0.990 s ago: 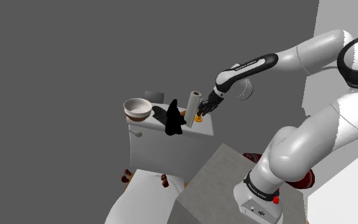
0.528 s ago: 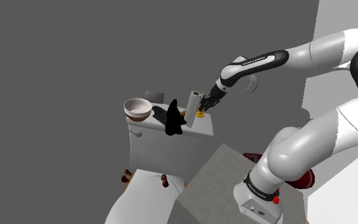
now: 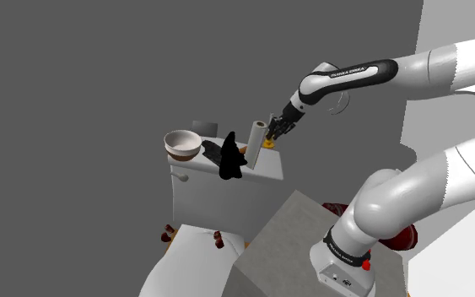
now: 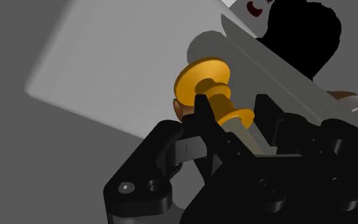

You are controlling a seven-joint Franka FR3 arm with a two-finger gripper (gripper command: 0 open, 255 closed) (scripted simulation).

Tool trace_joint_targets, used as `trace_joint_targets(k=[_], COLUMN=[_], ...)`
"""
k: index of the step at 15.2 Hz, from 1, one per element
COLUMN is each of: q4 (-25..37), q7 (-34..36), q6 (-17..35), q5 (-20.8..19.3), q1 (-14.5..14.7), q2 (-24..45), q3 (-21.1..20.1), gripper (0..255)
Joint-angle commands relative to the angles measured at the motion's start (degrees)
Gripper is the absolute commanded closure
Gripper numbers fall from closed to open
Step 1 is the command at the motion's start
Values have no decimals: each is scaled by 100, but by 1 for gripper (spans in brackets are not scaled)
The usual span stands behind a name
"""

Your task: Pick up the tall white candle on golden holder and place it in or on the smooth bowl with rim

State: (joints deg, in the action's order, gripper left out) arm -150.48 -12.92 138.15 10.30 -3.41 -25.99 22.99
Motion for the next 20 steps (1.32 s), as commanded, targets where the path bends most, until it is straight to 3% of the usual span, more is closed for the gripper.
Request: trace_joint_targets(k=[1, 7, 20], q4=[88, 367, 1686], q7=[74, 264, 1444], q6=[-177, -647, 86], q5=[-60, -180, 494], q1=[-42, -119, 832], q2=[-92, -301, 1537], q3=[-42, -153, -1048], gripper=[255, 255, 255])
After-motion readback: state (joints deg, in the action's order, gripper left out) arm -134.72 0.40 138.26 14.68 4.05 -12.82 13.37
